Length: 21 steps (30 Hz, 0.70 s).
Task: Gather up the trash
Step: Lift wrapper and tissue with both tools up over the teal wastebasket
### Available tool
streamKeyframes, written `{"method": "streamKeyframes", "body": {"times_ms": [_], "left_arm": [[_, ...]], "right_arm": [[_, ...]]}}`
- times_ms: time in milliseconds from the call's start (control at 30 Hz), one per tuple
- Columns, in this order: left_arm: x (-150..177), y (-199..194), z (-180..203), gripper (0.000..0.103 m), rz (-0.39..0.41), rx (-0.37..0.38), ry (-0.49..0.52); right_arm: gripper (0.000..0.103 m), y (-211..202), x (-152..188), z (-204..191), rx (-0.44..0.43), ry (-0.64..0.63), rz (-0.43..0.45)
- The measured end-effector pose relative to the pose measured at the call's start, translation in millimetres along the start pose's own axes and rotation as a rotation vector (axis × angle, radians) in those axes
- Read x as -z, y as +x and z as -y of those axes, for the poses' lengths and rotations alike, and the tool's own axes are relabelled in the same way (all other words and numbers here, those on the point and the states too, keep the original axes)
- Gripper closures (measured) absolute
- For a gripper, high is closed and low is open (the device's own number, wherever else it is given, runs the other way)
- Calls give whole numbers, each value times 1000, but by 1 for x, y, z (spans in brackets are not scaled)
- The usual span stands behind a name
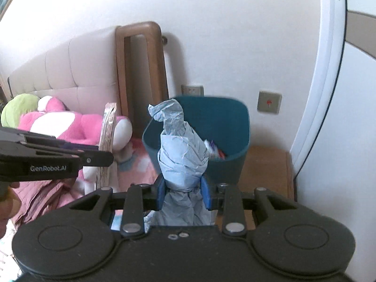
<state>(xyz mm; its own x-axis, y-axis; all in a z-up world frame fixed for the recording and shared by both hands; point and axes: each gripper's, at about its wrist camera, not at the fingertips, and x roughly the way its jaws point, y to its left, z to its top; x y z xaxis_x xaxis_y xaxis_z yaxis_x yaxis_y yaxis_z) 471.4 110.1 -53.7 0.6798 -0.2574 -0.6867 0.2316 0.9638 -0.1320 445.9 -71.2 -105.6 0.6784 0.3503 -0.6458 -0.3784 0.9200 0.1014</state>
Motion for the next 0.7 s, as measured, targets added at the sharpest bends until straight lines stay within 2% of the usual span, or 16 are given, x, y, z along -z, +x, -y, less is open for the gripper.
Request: {"method": "streamKeyframes", "body": {"times_ms": [133,433,700], "left_arm": [[-33,27,1,82,-1,-23,-4],[-98,135,-10,82,-108,-100,-97],[-105,228,-20,82,-285,-188,-102]], "right_arm": [[73,19,-29,11,-13,-21,0],[73,107,-82,52,-47,-98,-80],[73,192,-101,72,-85,-149,-217]]}}
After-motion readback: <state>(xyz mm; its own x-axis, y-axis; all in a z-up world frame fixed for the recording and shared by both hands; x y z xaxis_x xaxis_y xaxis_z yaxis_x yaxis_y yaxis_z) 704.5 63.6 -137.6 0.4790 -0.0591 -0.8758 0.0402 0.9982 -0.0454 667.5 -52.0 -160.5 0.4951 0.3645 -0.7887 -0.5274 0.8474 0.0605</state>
